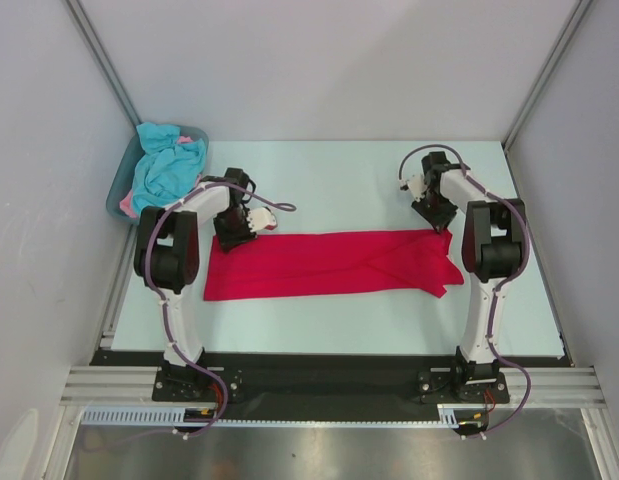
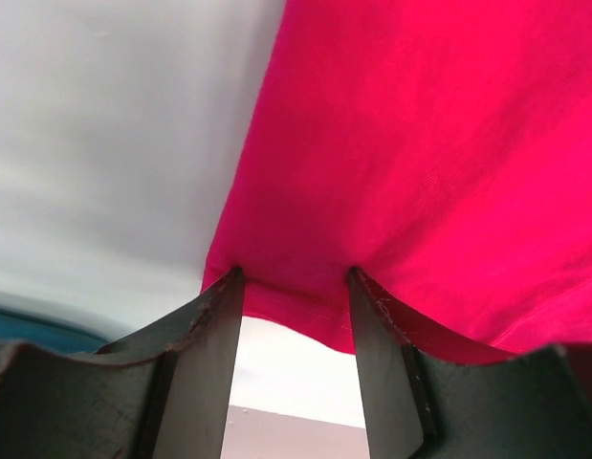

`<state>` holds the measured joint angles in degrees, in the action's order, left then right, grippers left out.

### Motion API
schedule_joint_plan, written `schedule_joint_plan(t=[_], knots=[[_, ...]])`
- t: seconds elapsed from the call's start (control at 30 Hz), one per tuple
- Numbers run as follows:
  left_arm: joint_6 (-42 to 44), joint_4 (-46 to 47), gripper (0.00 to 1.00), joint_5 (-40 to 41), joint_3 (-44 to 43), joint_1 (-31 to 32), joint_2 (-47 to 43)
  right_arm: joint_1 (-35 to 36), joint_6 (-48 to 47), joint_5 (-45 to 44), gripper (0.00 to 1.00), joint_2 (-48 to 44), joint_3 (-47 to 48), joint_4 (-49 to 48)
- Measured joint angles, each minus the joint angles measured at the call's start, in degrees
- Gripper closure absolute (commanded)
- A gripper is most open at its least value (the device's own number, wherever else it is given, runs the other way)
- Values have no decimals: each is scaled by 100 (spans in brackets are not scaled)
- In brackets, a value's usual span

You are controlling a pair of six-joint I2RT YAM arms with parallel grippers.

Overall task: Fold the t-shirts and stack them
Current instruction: Fold the tshirt

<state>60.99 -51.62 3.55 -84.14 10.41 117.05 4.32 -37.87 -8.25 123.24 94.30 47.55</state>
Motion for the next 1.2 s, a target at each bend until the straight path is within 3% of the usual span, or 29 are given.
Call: schedule_joint_plan(t=[0.4, 0.97, 1.2], knots=[[-162, 157, 50, 619, -149, 44, 186, 74, 186, -658, 69, 146, 72, -535], [-400, 249, 50, 1478, -1773, 46, 1298, 160, 83, -1445, 68, 1211, 1480, -1113], [-400, 466, 46, 1572, -2020, 46, 1460, 278, -46, -1714, 67, 1410, 1707, -1364]])
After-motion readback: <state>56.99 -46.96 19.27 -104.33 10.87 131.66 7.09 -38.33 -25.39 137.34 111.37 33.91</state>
